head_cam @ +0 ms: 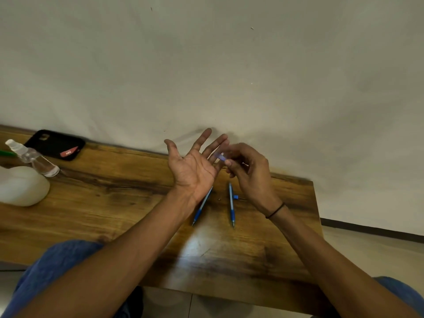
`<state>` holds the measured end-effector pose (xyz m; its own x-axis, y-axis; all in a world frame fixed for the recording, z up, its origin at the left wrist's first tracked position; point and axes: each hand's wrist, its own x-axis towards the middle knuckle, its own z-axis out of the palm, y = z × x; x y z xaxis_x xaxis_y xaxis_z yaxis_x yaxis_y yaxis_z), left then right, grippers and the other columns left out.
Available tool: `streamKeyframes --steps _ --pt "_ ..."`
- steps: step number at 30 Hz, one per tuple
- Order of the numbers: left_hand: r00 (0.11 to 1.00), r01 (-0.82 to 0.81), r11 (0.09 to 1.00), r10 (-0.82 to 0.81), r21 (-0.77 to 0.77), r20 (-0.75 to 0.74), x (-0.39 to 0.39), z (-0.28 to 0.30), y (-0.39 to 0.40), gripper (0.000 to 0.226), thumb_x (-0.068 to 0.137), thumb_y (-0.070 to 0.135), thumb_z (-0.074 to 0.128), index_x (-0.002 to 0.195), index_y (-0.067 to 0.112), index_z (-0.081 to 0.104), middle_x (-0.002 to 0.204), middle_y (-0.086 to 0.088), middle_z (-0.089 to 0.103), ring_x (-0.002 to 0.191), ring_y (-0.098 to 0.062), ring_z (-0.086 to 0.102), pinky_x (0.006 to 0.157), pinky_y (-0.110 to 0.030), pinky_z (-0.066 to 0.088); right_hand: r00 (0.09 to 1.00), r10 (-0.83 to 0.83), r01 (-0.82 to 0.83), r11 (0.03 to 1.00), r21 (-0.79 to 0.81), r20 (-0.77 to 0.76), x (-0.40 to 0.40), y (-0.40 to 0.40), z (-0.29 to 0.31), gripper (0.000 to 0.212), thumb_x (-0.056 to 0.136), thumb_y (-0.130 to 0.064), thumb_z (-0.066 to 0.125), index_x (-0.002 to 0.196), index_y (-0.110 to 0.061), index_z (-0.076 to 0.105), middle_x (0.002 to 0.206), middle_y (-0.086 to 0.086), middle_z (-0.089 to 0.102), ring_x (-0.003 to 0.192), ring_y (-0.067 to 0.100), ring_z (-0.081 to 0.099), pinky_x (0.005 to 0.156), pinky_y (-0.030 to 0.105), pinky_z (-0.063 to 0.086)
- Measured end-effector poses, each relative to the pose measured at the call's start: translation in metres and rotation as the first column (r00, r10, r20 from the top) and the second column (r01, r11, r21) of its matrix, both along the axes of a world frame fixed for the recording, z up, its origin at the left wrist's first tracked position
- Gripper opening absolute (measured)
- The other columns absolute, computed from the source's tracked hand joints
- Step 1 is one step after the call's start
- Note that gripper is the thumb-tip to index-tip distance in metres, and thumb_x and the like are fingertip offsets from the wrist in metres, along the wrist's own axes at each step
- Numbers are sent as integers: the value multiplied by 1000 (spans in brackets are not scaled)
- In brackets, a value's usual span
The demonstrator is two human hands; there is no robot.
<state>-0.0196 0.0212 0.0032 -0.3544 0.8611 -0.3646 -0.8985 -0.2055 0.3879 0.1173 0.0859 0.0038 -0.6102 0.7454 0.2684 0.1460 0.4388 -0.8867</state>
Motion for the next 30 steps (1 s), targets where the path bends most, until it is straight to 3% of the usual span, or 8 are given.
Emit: streamKeyframes --steps 3,6,12,15,18,22,25,30 --pt "999 4 1000 -4 24 33 3 6 -1 109 89 92 19 153 10 49 145 -31 60 140 -44 54 73 -41 61 999 -17 16 1000 24 28 1 2 3 21 98 -1 67 115 -11 75 98 -1 73 83 17 70 67 39 62" --pt "998 9 1000 -10 11 66 5 6 -1 110 88 93 21 154 9 50 145 -31 60 139 -44 55 74 -42 62 1000 -10 10 1000 -3 -23 0 1 10 38 97 1 68 131 -17 65 91 -2 72 79 20 70 66 29 61" --pt "995 33 998 -38 56 88 9 8 0 112 87 94 21 155 8 45 146 -32 58 139 -45 55 66 -35 57 1000 -6 6 1000 -21 3 -2 -4 11 17 97 2 66 108 -5 76 96 4 72 71 16 66 65 35 59" --pt "994 32 997 -39 65 106 9 9 1 112 87 94 22 154 8 46 147 -32 58 144 -47 51 66 -36 58 1000 -9 8 1000 -30 -26 -2 -4 14 24 97 5 65 117 -6 73 92 3 71 71 13 65 65 31 59" --pt "994 34 997 -40 65 99 10 8 2 111 87 94 22 154 8 46 147 -32 58 141 -46 54 65 -36 58 1000 -5 5 1000 -11 -1 -2 -3 14 20 96 7 64 109 -3 77 95 3 70 70 12 64 65 28 57" --pt "994 44 996 -52 79 98 11 6 3 112 87 94 22 154 8 46 147 -31 58 133 -46 58 67 -35 58 1000 -13 13 1000 12 -18 -4 -6 17 34 97 8 63 122 -14 72 92 1 68 74 16 64 65 29 58" --pt "994 46 995 -55 87 100 12 5 4 112 87 94 21 154 8 46 148 -33 57 140 -46 55 76 -37 60 1000 -17 17 998 64 0 -4 -6 18 34 97 8 62 109 -20 76 94 4 68 76 17 64 65 30 58" --pt "992 41 994 -53 104 116 14 6 6 112 87 94 22 154 8 47 148 -33 56 136 -46 56 72 -38 60 999 -41 41 996 73 4 -3 -4 19 33 97 9 61 112 -19 73 97 1 69 82 18 66 67 32 59"
